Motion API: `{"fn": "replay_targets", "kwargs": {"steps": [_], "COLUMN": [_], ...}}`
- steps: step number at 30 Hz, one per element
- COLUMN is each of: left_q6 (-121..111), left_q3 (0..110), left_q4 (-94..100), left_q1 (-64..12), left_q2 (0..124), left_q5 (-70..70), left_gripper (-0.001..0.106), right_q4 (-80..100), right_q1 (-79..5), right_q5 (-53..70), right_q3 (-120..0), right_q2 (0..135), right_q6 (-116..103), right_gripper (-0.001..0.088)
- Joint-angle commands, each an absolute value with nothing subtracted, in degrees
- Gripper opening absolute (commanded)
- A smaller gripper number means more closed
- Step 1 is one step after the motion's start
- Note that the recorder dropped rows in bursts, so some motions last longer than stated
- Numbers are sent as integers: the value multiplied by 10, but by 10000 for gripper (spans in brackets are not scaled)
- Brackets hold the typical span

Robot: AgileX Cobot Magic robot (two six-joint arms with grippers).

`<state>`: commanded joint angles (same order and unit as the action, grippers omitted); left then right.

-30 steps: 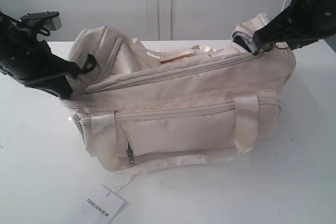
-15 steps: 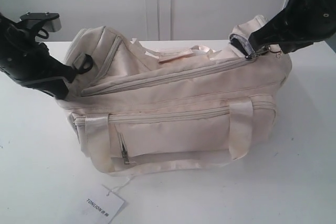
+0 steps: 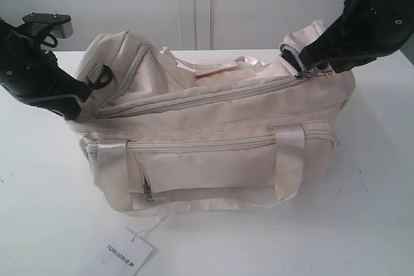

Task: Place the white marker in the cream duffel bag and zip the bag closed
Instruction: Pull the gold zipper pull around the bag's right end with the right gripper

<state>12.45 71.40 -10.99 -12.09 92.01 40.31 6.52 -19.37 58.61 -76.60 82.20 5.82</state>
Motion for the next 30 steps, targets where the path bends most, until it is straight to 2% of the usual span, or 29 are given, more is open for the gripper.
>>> {"fn": "replay_targets", "kwargs": {"steps": [16,18,24,30], "left_q6": [124,124,124,124], "left_q3": [714,714,714,714], "left_q4": [-120,-120,-120,-119], "left_q1": [-121,-121,-121,-121], "left_q2": [871,864,857,857], "left_q5": [411,418,421,421], "left_gripper": [14,81,379,505], "right_q4": [15,15,13,13], "right_q1": [-194,-194,-194,-194], "right_q5": [555,551,551,551], "right_q3": [-766,-766,-766,-766], "right_q2": [844,844,841,839], "right_q6": [58,58,58,58], "right_gripper": [0,0,0,0]}}
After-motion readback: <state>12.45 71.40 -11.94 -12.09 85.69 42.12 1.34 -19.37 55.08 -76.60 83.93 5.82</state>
